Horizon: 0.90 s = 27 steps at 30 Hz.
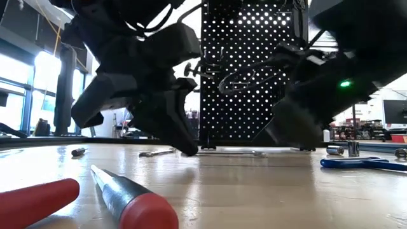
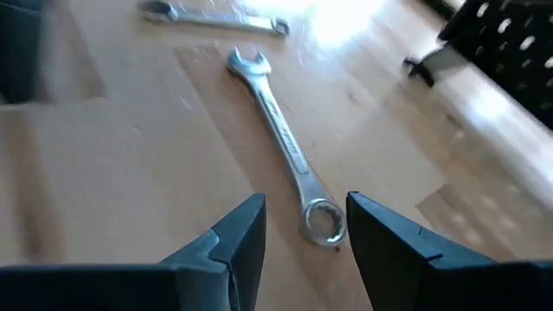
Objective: Hang tools onto peg board
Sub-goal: Hang the silver combination wrench onto the pegboard
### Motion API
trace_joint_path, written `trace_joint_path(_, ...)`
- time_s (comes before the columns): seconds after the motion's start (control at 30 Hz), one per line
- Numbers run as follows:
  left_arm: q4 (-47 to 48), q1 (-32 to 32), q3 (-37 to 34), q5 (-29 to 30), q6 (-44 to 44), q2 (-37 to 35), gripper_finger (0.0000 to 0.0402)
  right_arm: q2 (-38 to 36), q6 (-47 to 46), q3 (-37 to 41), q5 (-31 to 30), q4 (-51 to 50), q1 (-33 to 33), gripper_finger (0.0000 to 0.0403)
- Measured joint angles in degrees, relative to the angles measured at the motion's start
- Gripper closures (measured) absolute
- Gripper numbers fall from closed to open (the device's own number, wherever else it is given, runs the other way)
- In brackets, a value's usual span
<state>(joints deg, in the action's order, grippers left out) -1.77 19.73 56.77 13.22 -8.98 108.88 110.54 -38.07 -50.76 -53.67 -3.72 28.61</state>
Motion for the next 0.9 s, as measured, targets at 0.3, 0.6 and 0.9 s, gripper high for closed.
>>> trace_joint_path(0.3,-0.30,0.09,-1.81,0.42,3.48,-0.11,0.0255,0.04,9.93,0.04,7.52,6.81,-5.75,0.0245)
trace_joint_path(0.6,-9.54,-0.18,-10.29,0.55,7.55,-2.83,0.0194,-0.24,10.14,7.93,18.35,23.14,-11.66,0.0245)
trace_joint_path(0.9,-14.96,-1.85,-19.02,10.87,0.25,-13.13,0.0208,-0.35,7.48,11.47,26.27,26.98,-12.66,0.0290)
